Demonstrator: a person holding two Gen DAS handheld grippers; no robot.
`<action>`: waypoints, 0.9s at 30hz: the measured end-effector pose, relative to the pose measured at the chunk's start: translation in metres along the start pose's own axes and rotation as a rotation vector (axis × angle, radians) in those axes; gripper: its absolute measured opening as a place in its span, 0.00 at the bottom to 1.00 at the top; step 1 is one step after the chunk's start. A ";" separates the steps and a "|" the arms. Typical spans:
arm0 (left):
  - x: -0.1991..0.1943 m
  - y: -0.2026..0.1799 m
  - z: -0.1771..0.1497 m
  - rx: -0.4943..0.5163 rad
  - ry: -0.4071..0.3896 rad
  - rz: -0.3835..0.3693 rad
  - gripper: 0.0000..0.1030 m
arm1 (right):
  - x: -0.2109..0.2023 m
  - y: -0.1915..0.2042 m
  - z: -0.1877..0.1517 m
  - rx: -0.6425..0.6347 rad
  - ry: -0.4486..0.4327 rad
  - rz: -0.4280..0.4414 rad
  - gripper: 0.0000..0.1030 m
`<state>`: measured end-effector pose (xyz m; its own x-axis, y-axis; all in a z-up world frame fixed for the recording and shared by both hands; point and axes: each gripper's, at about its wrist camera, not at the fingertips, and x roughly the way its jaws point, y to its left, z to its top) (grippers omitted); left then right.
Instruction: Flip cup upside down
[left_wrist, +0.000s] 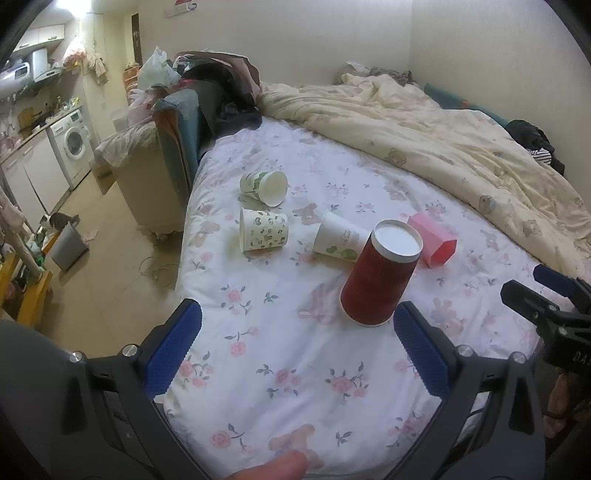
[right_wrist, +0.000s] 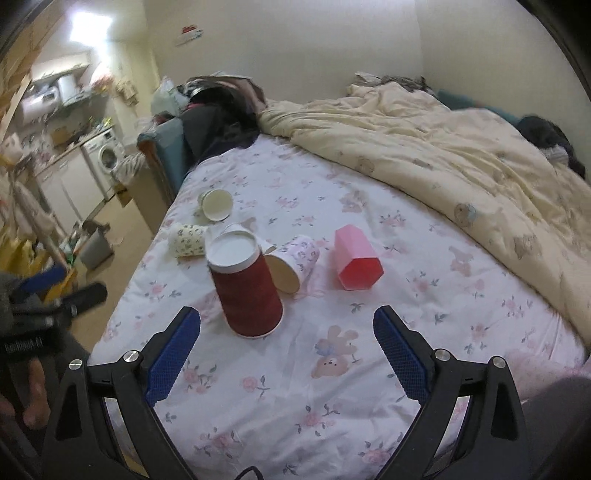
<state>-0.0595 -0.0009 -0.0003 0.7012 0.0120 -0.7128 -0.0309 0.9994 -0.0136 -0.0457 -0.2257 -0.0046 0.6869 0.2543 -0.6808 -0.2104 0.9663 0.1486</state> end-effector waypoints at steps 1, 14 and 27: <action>0.001 0.000 -0.001 -0.011 0.003 -0.006 1.00 | 0.002 -0.001 0.000 0.003 0.002 -0.004 0.94; 0.010 -0.004 -0.004 -0.032 0.031 -0.009 1.00 | 0.003 0.001 0.001 0.000 -0.017 -0.006 0.94; 0.011 -0.004 -0.003 -0.031 0.030 -0.008 1.00 | 0.003 0.002 0.001 0.002 -0.014 -0.006 0.94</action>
<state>-0.0540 -0.0045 -0.0099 0.6797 0.0028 -0.7335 -0.0478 0.9980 -0.0404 -0.0431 -0.2231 -0.0052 0.6978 0.2491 -0.6716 -0.2048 0.9678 0.1462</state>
